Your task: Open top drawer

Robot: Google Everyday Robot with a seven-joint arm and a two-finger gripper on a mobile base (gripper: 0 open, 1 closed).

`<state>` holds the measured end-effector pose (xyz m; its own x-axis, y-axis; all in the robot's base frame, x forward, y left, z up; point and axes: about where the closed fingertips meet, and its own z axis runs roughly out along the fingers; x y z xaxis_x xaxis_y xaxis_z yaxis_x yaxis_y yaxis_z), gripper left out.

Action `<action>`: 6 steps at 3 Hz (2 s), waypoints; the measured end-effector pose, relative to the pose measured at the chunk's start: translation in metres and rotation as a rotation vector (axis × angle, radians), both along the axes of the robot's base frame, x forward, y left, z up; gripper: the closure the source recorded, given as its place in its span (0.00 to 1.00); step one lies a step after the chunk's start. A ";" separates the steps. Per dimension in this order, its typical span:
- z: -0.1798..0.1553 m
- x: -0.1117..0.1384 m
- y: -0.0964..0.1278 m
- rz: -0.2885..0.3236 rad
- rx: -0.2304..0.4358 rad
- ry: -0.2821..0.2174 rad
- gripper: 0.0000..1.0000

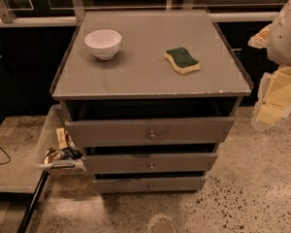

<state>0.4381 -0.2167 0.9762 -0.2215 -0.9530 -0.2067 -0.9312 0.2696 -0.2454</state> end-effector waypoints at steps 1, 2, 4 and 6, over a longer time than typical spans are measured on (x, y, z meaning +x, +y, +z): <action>0.000 0.000 0.000 0.000 0.000 0.000 0.00; -0.023 0.006 0.000 0.001 0.009 0.009 0.00; -0.111 0.017 -0.006 0.067 0.099 -0.014 0.00; -0.139 0.032 -0.009 0.121 0.125 -0.082 0.00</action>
Offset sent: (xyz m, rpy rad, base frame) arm 0.0143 -0.0013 -0.0645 0.0233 0.0425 0.0031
